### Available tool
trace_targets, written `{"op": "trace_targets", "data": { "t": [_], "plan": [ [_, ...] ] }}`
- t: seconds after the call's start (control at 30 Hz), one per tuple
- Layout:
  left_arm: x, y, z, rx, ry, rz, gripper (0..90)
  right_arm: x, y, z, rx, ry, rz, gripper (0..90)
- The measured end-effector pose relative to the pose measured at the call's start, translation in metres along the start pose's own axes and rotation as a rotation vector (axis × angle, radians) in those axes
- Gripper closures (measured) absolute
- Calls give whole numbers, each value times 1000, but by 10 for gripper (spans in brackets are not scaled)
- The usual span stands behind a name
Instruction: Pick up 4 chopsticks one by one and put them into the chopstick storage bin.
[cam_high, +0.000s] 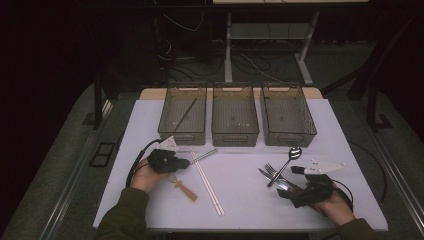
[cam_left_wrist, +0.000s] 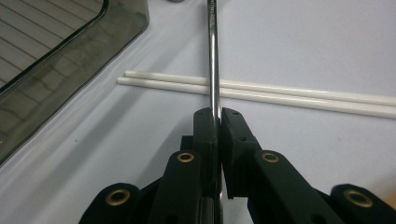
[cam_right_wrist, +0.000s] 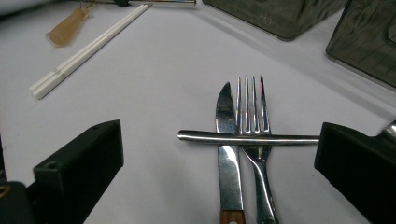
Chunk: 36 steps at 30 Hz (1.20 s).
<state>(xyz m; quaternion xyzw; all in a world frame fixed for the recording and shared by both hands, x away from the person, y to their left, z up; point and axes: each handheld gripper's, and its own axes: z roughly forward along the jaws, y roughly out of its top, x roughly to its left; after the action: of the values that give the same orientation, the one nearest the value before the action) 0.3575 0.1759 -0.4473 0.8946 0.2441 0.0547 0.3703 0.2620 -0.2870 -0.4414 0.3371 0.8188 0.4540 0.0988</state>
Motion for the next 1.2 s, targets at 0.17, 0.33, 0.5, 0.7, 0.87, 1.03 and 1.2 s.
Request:
{"op": "trace_targets", "data": {
  "t": [0.17,0.33,0.5,0.7,0.87,1.03,1.2],
  "plan": [
    [0,1,0,2,1,7,849,0,0,0,-4,0,0,14],
    [-1,2,-1,7,6,8,849,0,0,0,-4,0,0,14],
    [1,5,-5,-2,14,13,850,0,0,0,-3,-1,-2,14],
    [1,7,-10,2,20,1,850,0,0,0,-3,-1,-2,14],
    [0,10,-19,-12,26,2,850,0,0,-1,-5,0,0,14],
    [-1,12,-27,-39,39,-15,850,0,0,-1,-5,-1,-2,14],
    [0,13,-32,-45,43,-41,850,0,0,-1,-5,-1,-1,15]
  ]
}}
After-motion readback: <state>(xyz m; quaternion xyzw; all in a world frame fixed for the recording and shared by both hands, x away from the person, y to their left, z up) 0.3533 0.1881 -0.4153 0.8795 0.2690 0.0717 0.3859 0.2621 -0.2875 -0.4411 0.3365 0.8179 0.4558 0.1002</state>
